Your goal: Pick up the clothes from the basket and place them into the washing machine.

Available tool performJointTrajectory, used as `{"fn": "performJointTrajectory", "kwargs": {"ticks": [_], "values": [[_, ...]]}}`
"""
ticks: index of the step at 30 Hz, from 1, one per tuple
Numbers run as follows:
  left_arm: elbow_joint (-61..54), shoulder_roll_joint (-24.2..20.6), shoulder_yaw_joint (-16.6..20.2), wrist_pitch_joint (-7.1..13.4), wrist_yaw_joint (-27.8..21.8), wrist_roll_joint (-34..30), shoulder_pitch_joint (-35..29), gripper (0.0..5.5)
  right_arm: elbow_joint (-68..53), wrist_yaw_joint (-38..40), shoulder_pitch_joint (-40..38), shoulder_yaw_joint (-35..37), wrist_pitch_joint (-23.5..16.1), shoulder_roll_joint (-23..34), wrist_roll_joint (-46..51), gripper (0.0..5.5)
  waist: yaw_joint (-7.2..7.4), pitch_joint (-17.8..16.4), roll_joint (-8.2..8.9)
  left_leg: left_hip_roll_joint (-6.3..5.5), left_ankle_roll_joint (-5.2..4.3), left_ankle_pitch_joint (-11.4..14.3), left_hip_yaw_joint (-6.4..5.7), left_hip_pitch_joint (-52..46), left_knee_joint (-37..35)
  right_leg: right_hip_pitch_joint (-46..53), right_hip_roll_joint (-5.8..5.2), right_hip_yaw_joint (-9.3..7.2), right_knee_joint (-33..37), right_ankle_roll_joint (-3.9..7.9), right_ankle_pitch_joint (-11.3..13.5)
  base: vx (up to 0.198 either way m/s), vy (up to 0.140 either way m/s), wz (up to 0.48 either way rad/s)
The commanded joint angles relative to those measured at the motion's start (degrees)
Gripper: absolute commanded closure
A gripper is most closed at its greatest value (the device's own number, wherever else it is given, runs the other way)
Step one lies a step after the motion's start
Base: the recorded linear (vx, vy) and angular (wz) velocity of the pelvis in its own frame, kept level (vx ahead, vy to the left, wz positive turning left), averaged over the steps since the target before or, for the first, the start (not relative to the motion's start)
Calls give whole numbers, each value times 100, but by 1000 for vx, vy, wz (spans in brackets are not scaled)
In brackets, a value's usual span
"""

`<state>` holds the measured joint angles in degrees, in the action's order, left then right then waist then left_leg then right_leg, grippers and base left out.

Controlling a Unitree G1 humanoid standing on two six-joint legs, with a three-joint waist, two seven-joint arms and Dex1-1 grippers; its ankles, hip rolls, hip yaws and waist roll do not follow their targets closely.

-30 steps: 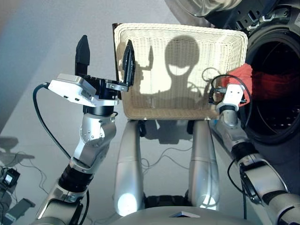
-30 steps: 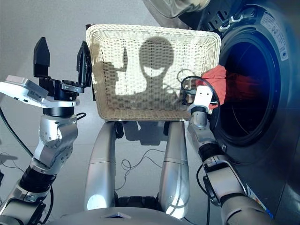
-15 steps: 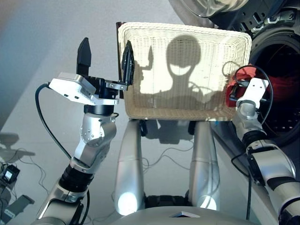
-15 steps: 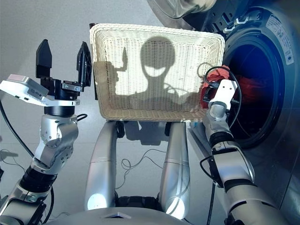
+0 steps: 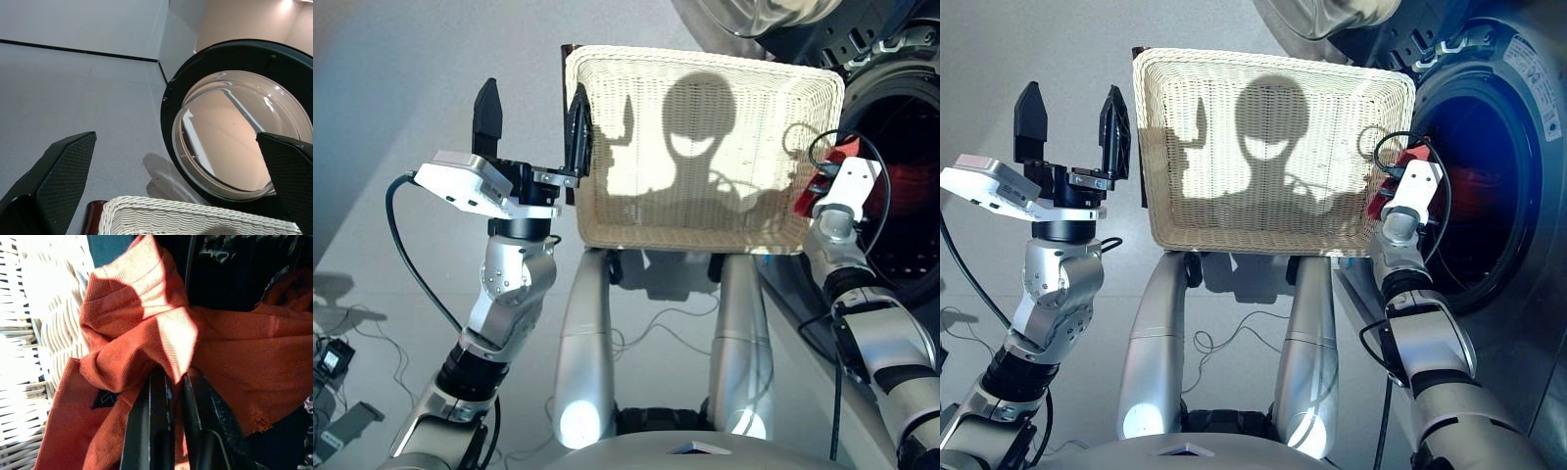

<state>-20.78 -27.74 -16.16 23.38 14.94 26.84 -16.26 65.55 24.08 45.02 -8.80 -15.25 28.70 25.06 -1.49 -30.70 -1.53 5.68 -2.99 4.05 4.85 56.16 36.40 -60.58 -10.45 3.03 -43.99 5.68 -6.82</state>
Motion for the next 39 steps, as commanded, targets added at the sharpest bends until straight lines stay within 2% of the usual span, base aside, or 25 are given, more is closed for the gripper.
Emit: {"fn": "performJointTrajectory", "kwargs": {"ticks": [1,15,19,23,31,34,35,36,37,39], "values": [[-443,-48,112,289,27,-113,-22,0,-59,275,-45,151,-203,299,178,550,-20,91,27,32,-166,411,-96,-177,226,272,-18,-173,350,86,245,0,0,0],[-502,-108,137,361,137,-196,-3,0,-416,1135,-279,1047,-645,571,506,550,6,91,13,16,-162,443,-117,-193,241,290,-40,-184,299,102,193,0,0,0],[-513,-153,155,377,149,-190,2,0,-262,1216,-254,1386,-760,782,941,550,1,91,3,19,-169,448,-120,-189,240,276,-39,-187,287,111,189,0,0,0],[-552,-203,178,385,142,-154,20,0,-119,1200,-203,1536,-792,1019,1185,550,-3,91,0,11,-165,402,-127,-146,234,226,-39,-184,286,105,227,0,0,0],[-648,-367,180,392,124,-104,48,0,220,1145,74,1546,-660,1896,1350,550,-14,91,11,31,-201,453,-160,-52,410,146,-46,-147,136,109,165,0,0,0],[-652,-373,174,399,118,-82,42,0,326,1075,164,1457,-624,1988,1362,550,-18,91,-2,44,-210,456,-162,-21,453,114,-46,-144,89,100,151,0,0,0],[-645,-371,165,400,116,-70,40,0,349,1038,181,1418,-609,2014,1363,403,-23,91,-5,50,-209,454,-165,-18,455,103,-45,-143,76,97,152,0,0,0],[-642,-370,162,394,109,-63,41,0,370,1005,193,1401,-603,2022,1380,280,-23,91,-6,53,-212,452,-167,-15,464,99,-44,-149,63,93,148,0,0,0],[-640,-373,164,391,102,-56,37,0,404,943,209,1385,-594,2026,1424,0,-30,91,-5,52,-214,445,-169,-16,452,103,-45,-160,63,89,146,0,0,0],[-637,-386,151,378,75,-32,15,0,453,803,301,1317,-575,2017,1565,0,-41,91,-5,48,-217,438,-173,-27,434,118,-42,-175,79,86,149,0,0,0]]}}
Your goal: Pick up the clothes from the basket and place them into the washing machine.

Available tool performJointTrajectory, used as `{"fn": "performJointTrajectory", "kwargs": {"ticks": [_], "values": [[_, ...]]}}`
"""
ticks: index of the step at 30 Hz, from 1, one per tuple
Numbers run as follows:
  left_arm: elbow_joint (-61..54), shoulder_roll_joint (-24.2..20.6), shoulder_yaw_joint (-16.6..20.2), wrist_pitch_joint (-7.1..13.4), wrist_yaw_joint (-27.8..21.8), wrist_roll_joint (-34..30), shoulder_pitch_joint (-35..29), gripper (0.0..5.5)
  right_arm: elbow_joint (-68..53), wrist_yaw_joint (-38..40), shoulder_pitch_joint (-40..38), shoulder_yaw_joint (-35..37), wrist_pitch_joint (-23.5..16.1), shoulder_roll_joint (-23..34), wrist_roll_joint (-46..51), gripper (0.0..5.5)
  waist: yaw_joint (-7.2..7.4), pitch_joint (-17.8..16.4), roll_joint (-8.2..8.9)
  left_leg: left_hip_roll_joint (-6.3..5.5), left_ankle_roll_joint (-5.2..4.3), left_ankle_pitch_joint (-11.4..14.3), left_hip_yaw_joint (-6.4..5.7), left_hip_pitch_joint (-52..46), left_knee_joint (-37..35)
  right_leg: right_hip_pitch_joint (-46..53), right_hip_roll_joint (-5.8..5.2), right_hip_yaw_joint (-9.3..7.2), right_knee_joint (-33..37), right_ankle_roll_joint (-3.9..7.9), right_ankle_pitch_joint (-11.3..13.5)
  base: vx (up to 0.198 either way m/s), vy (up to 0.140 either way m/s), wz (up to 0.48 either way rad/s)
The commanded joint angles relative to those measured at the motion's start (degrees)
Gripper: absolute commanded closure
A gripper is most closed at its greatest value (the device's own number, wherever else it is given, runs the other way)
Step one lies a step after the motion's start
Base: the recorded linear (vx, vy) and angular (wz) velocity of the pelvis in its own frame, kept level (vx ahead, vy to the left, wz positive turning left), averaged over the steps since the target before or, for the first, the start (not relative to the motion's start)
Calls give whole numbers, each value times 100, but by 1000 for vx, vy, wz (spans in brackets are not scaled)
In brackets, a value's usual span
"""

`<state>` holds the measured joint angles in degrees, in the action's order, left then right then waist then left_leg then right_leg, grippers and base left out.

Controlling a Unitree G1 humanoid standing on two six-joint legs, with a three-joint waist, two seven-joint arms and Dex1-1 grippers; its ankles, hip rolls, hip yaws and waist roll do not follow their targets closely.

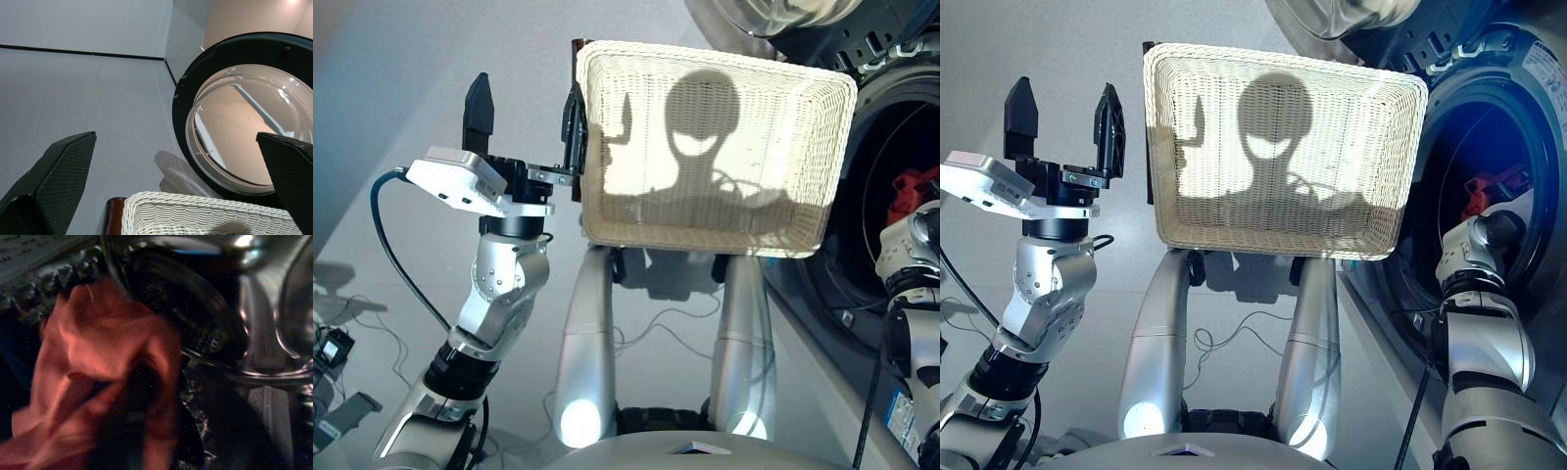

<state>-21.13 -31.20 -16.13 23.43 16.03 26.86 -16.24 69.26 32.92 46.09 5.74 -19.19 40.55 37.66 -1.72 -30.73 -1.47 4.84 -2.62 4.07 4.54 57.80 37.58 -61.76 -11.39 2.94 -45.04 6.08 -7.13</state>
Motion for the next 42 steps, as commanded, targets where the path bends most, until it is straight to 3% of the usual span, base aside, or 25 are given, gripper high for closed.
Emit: {"fn": "performJointTrajectory", "kwargs": {"ticks": [1,7,15,19,28,33,36,42], "values": [[-603,-40,151,366,-43,-29,21,0,80,-140,197,-184,-163,806,291,0,-23,94,-11,132,-252,428,-142,-197,294,237,58,-169,192,45,183,0,0,0],[-590,18,180,358,-100,0,22,0,-330,-320,108,-453,-232,394,105,0,-13,94,6,123,-248,378,-129,-230,199,268,84,-176,284,45,238,0,0,0],[-456,228,178,336,-205,34,-19,0,-1946,-763,-860,-850,-525,-960,-148,0,63,94,58,103,-223,339,-121,-325,35,366,119,-170,447,44,277,0,0,0],[-390,298,203,316,-326,133,40,0,-2754,-1142,-1317,-1170,-565,-1320,-186,0,90,94,90,88,-218,250,-118,-410,-125,441,117,-178,593,49,360,0,0,0],[-3,481,70,272,-595,429,176,0,-4072,-2135,-1989,-2131,-488,-1586,-367,0,108,94,89,31,-217,12,-94,-826,-634,843,96,-212,1003,104,567,0,0,0],[303,601,27,214,-665,456,295,0,-4272,-2364,-2209,-2311,-483,-1685,-396,0,124,94,81,-27,-226,-52,-103,-1223,-865,1212,85,-242,1181,135,616,0,0,0],[805,745,-3,163,-905,732,398,0,-4591,-2583,-2528,-2394,-485,-1681,-448,0,138,94,131,-36,-236,-94,-97,-1770,-1112,1785,78,-285,1436,167,652,86,-5,-20],[2282,876,20,57,-1464,712,689,0,-4646,-3049,-3318,-2328,-399,-1580,-653,0,159,94,253,-59,-264,-166,-95,-3109,-1741,3165,93,-412,2073,261,729,124,4,-33]]}}
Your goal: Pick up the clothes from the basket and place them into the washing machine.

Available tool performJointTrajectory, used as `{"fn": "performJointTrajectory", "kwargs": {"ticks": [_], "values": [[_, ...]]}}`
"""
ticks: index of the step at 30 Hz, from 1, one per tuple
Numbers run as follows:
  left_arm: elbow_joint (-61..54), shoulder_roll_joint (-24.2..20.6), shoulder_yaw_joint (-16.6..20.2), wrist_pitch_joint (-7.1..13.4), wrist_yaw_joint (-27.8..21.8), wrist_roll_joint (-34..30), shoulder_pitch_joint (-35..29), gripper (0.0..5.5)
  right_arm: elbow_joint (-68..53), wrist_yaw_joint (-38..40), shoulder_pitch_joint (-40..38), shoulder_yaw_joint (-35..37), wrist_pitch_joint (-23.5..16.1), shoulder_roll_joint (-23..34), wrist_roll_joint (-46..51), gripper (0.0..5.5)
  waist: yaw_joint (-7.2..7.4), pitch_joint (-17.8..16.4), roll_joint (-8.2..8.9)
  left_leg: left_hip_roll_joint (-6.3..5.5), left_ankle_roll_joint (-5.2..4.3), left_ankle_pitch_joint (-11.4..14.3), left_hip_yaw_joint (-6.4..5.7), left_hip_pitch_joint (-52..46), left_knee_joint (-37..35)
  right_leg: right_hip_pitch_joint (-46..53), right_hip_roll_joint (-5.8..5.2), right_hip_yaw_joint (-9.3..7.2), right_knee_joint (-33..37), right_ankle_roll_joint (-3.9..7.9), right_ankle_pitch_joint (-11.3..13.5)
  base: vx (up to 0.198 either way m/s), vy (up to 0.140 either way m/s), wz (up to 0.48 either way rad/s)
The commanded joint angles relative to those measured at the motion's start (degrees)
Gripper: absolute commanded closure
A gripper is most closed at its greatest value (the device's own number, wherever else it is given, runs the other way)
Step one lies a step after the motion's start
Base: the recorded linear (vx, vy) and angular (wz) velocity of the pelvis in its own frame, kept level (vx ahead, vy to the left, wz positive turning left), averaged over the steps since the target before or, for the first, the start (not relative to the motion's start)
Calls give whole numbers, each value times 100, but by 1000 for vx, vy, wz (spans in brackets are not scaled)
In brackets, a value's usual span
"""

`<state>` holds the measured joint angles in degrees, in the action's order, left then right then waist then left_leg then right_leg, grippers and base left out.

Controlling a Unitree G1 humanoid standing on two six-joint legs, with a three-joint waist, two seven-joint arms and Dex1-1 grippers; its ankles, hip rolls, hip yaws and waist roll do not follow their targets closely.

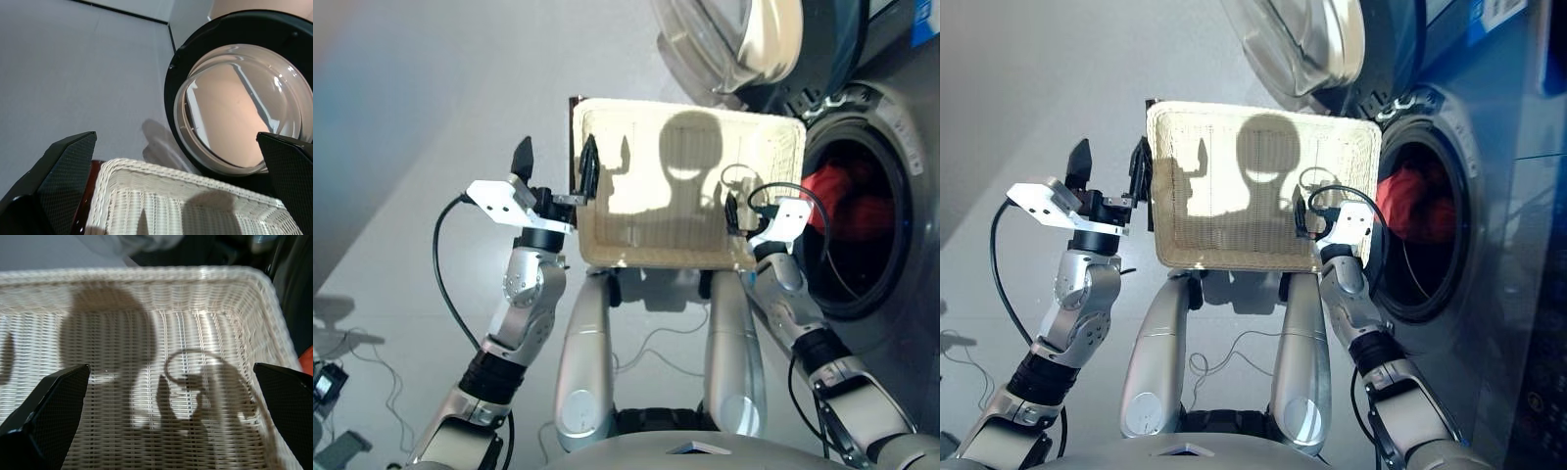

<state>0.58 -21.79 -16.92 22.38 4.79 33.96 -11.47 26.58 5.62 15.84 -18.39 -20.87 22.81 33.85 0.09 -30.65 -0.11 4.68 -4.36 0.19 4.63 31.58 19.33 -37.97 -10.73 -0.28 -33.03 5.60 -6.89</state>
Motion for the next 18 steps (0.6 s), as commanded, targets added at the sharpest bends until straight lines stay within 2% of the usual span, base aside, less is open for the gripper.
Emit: {"fn": "performJointTrajectory", "kwargs": {"ticks": [1,4,7,11,14,16,17,18], "values": [[321,-51,111,153,-399,-67,235,0,-316,-384,-390,126,-206,202,-283,0,-31,85,131,-48,-90,214,-103,-685,-6,987,28,-112,961,323,716,121,11,-69],[1226,92,142,128,-586,-276,312,0,183,-576,-586,170,-124,128,-394,0,-64,212,156,-60,-94,110,-99,-1272,-445,1600,36,-215,1377,390,814,113,8,-7],[2230,310,204,56,-765,-410,444,0,858,-696,-825,201,-30,45,-714,0,-95,519,159,-49,-106,-6,-114,-1725,-861,2073,9,-301,1815,465,915,118,0,40],[3421,460,170,-33,-962,-948,651,0,1412,-859,-1347,368,86,-13,-1083,0,-146,972,131,-58,-103,-191,-166,-2301,-1482,2642,-57,-517,2353,541,1037,120,-1,62],[3891,565,31,-104,-1193,-1307,895,0,2066,-1122,-1856,688,214,-122,-1002,0,-191,1329,89,-76,-143,-325,-225,-2646,-1915,3080,-140,-829,2704,596,1122,131,14,253],[4222,607,163,-128,-1174,-1460,1046,0,2372,-1173,-2104,846,275,-207,-1027,0,-203,1581,46,-92,-177,-398,-299,-2834,-2177,3315,-171,-1013,2912,645,1179,116,35,395],[4224,608,163,-125,-1173,-1462,1048,0,2373,-1174,-2106,845,273,-207,-1026,0,-194,1578,43,-91,-178,-403,-308,-2845,-2187,3331,-170,-1025,2923,645,1181,142,31,407],[4829,690,315,-245,-1118,-1545,1061,0,2840,-1190,-2200,980,341,-317,-991,0,-225,1840,-11,-102,-230,-492,-396,-2931,-2404,3496,-181,-1211,3073,669,1215,86,17,306]]}}
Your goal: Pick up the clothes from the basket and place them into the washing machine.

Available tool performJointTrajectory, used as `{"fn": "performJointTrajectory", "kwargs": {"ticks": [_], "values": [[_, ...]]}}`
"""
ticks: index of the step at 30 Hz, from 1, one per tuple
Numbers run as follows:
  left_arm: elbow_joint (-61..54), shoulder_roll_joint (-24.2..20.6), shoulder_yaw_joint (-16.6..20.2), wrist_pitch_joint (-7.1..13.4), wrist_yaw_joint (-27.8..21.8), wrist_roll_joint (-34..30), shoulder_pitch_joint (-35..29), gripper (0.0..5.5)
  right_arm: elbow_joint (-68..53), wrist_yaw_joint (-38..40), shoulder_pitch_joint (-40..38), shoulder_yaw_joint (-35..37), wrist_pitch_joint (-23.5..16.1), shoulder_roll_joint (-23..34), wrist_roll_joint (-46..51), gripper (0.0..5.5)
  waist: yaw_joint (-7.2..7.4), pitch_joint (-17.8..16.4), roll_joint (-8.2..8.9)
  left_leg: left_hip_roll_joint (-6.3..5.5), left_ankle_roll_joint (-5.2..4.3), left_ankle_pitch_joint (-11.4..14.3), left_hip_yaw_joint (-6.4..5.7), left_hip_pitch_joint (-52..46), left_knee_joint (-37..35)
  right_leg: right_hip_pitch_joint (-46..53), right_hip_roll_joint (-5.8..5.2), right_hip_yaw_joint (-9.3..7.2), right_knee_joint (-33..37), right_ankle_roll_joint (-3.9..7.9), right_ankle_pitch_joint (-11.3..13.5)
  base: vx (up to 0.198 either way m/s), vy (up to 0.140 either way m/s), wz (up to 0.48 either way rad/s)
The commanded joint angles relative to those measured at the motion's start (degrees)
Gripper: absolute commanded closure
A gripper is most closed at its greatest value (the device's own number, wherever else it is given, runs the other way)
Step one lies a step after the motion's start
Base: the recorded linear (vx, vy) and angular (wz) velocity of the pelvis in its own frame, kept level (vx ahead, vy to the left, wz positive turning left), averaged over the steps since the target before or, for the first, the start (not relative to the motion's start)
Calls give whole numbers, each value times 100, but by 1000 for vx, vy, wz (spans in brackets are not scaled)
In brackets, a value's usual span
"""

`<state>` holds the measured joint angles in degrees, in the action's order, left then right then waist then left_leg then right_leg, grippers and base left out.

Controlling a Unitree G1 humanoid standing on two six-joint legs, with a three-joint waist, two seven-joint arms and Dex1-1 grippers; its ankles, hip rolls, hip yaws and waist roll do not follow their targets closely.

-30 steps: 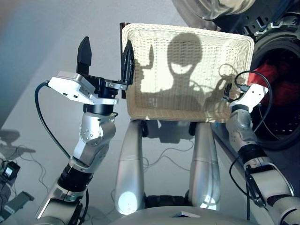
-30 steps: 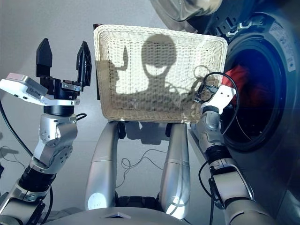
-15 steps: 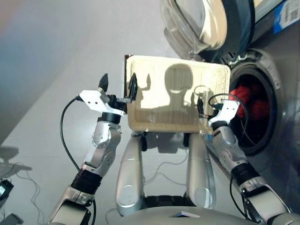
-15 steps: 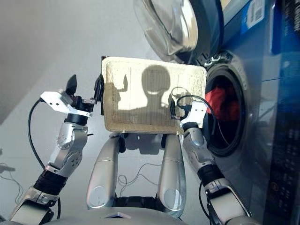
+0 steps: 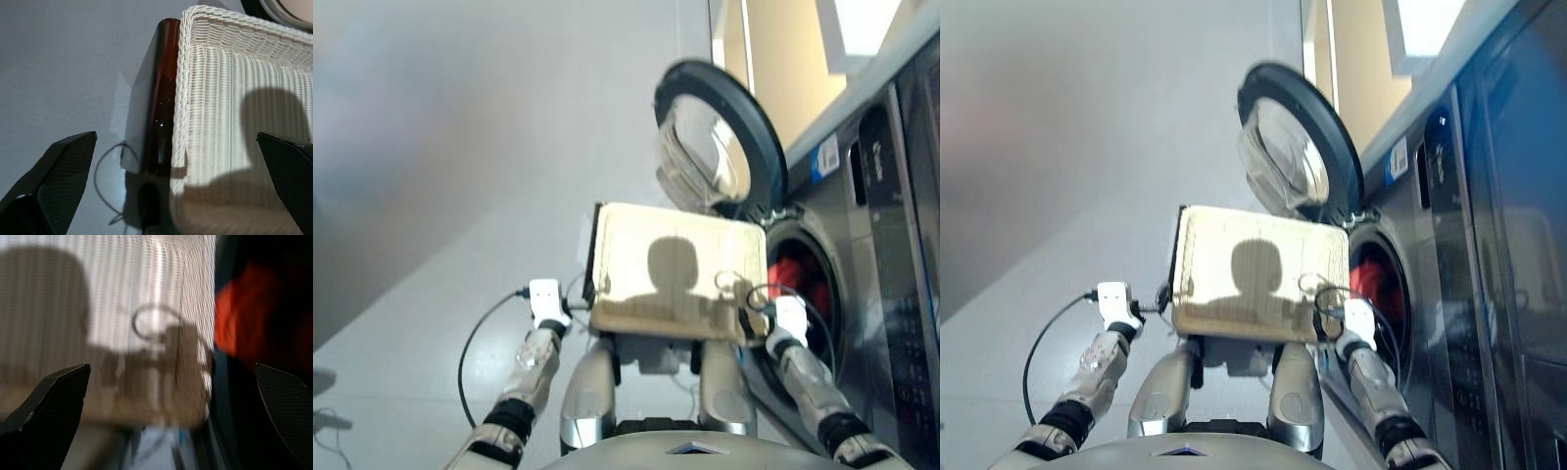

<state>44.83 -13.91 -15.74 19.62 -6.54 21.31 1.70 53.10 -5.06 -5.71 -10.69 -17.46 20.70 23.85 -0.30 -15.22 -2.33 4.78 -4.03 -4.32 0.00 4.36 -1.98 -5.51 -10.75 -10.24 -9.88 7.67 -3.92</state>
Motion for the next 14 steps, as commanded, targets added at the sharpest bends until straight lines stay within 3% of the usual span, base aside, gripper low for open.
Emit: {"fn": "performJointTrajectory", "kwargs": {"ticks": [1,3,6,8,10,14], "values": [[409,-96,197,34,14,-280,-259,0,193,-125,-42,210,-2,-105,11,0,-175,296,209,-112,-264,-41,55,-208,-273,260,-179,-229,764,462,919,154,49,403],[956,-40,394,-82,40,-222,-281,0,405,-166,-156,518,94,-273,444,0,-150,596,170,-136,-302,-14,-99,-217,-302,472,-180,-465,867,435,883,121,48,494],[1538,-11,523,-199,57,-405,-291,0,673,-207,-191,536,190,-366,429,0,-132,738,189,-106,-328,-51,-137,-239,-302,587,-140,-568,899,419,869,52,11,413],[2007,26,687,-333,51,-554,-274,0,891,-235,-215,601,288,-419,378,0,-136,850,238,-103,-340,-39,-91,-308,-302,699,-142,-577,1011,421,924,38,10,229],[2036,35,697,-331,49,-575,-275,0,951,-259,-204,612,324,-431,331,0,-139,912,263,-106,-338,-8,-72,-331,-302,732,-146,-557,1067,424,943,26,11,35],[2393,98,817,-447,-3,-931,-94,0,1424,-253,-130,776,491,-519,220,0,-137,1126,355,-77,-311,80,90,-525,-302,858,-162,-408,1221,440,1042,0,0,0]]}}
